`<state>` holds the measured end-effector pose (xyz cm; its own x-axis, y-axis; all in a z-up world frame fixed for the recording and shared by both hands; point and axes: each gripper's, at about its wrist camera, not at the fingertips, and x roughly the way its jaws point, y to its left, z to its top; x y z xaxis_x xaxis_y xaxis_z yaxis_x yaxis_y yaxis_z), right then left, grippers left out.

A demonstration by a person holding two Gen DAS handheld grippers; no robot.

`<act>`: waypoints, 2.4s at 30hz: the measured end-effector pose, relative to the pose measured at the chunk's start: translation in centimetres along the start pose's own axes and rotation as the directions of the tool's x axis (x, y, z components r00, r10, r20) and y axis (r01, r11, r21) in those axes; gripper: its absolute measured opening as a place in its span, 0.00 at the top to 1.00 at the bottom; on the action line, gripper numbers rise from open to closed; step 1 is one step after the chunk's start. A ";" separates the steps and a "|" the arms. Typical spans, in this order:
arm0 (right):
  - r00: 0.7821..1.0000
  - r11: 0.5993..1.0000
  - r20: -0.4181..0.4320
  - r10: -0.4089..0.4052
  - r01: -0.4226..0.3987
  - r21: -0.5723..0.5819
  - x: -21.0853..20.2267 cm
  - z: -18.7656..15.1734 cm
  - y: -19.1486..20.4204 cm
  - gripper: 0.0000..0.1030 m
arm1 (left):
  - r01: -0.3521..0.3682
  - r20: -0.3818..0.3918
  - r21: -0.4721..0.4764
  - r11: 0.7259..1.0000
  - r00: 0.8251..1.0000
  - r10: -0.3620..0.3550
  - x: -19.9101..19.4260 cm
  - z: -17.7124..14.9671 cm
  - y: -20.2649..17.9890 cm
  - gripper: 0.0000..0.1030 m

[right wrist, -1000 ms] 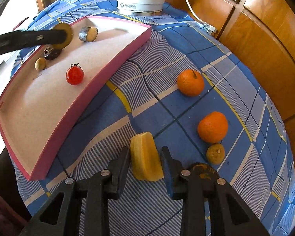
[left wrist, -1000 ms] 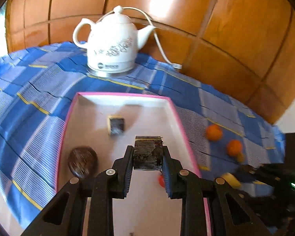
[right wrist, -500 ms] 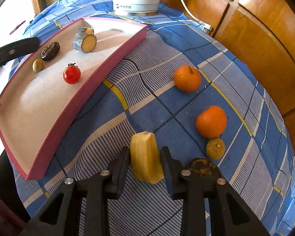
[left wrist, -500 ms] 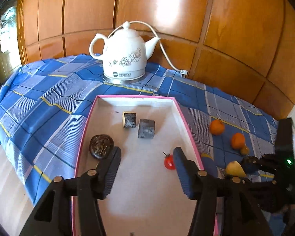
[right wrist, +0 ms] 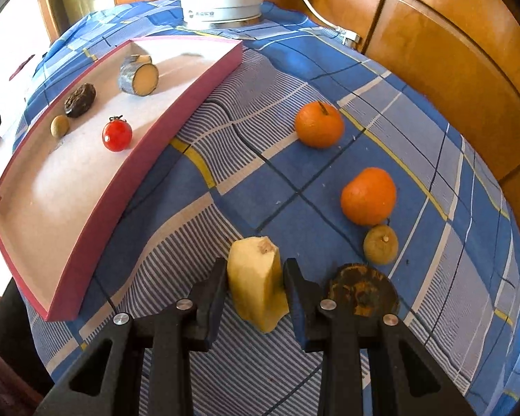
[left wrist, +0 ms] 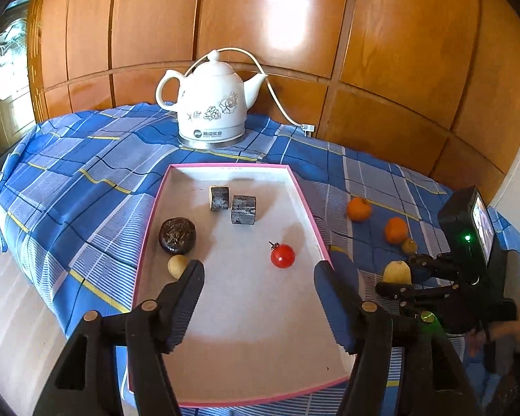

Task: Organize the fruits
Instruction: 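Lower the dark chunk into the tray and open the left tool, then carry the pale yellow chunk into the tray and open the right tool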

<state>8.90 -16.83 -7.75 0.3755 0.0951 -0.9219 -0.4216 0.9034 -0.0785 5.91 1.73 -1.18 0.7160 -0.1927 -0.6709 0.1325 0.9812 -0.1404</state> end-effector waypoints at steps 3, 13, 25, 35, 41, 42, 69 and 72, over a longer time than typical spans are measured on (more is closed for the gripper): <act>1.000 1.000 0.007 -0.010 0.010 -0.002 0.0 0.0 0.2 0.68 | -0.006 -0.009 0.001 1.000 1.000 0.006 0.1 -0.3 0.2 0.35; 0.997 0.999 0.054 -0.051 0.050 0.017 -0.3 -0.8 0.6 0.68 | -0.051 -0.016 -0.041 0.998 0.999 0.050 -0.2 -1.3 2.4 0.35; 0.994 0.995 0.066 -0.082 0.078 0.058 -0.7 -1.0 0.7 0.69 | -0.070 -0.007 -0.065 0.995 0.998 0.070 -1.0 -1.7 3.6 0.35; 0.989 0.991 0.146 -0.010 -0.010 0.136 -3.9 -0.4 0.6 0.69 | -0.072 -0.023 -0.067 0.995 0.997 0.071 -0.7 -2.0 3.7 0.34; 0.956 0.974 0.235 0.175 -0.203 0.104 -7.0 1.2 3.1 0.69 | -0.081 -0.027 -0.080 0.993 0.997 0.079 -0.6 -2.2 4.3 0.34; 0.952 0.970 0.235 0.194 -0.221 0.096 -7.1 1.5 3.7 0.69 | -0.081 -0.026 -0.081 0.993 0.997 0.079 -0.6 -2.2 4.4 0.34; 0.944 0.943 0.214 0.252 -0.289 0.166 -4.2 2.8 5.8 0.66 | -0.113 -0.044 -0.111 0.987 0.993 0.109 -0.4 -2.9 6.2 0.34; 0.946 0.946 0.227 0.232 -0.274 0.175 -4.8 2.4 5.4 0.66 | -0.109 -0.044 -0.101 0.989 0.993 0.105 -0.4 -3.0 5.8 0.34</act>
<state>6.80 -11.42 -2.80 0.4445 0.3942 -0.8044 -0.3569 0.9015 0.2446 4.32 7.47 -3.86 0.6951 -0.0888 -0.7134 -0.0164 0.9901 -0.1392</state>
